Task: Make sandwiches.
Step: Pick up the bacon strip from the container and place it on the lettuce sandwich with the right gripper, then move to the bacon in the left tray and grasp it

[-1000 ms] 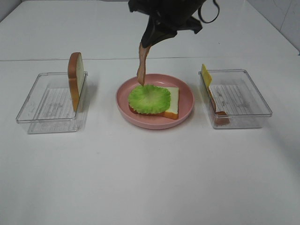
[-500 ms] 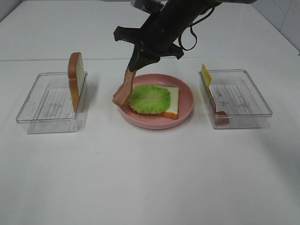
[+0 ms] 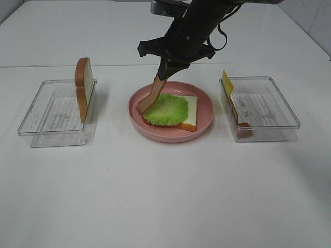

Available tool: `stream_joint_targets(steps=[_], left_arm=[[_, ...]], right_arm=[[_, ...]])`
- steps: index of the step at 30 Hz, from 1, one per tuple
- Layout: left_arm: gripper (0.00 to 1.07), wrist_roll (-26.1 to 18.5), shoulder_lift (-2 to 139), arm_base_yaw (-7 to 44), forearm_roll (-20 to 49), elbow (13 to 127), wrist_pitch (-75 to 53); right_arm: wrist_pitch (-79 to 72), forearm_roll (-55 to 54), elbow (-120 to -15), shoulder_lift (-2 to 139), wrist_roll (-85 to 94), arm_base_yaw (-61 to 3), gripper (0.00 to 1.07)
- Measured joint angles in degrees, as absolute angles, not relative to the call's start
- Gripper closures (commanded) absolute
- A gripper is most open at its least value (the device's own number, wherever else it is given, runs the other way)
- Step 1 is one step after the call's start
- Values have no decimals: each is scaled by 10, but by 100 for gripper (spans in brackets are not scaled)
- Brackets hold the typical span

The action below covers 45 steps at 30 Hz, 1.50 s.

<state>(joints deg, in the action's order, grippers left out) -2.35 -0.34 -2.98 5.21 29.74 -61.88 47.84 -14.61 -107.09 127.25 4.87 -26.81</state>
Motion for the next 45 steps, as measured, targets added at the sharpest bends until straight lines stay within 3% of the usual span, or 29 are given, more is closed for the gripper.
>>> stream_joint_targets(steps=[14, 19, 24, 25, 26, 27, 28, 29, 30, 31, 45], left_arm=[[8, -23, -3, -30, 52, 297, -619], [8, -23, -3, -30, 52, 297, -619], [8, -23, -3, -30, 52, 297, -619], [8, -23, -3, -30, 52, 297, -619], [8, -23, -3, -30, 52, 297, -619], [8, -23, -3, -30, 52, 297, -619], [8, -23, -3, -30, 52, 297, -619], [8, -23, -3, -30, 52, 297, -619], [8, -23, -3, -30, 52, 297, -619], [8, -23, -3, -30, 52, 297, -619], [8, -23, -3, -30, 52, 297, -619]], right_arm=[[489, -116, -1071, 1273, 40, -268, 107], [498, -116, -1071, 1274, 40, -268, 101], [498, -111, -1071, 1282, 40, -268, 89], [497, -99, -1071, 1283, 40, -268, 77], [486, -86, -1071, 1283, 40, -268, 53], [486, -86, -1071, 1283, 40, -268, 53], [482, -77, -1071, 1283, 37, -268, 41], [482, -60, -1073, 1284, 23, -268, 22], [482, -60, -1073, 1284, 23, -268, 22], [484, -43, -1075, 1281, 4, -268, 10], [635, 36, -1117, 1207, -68, -267, 10]])
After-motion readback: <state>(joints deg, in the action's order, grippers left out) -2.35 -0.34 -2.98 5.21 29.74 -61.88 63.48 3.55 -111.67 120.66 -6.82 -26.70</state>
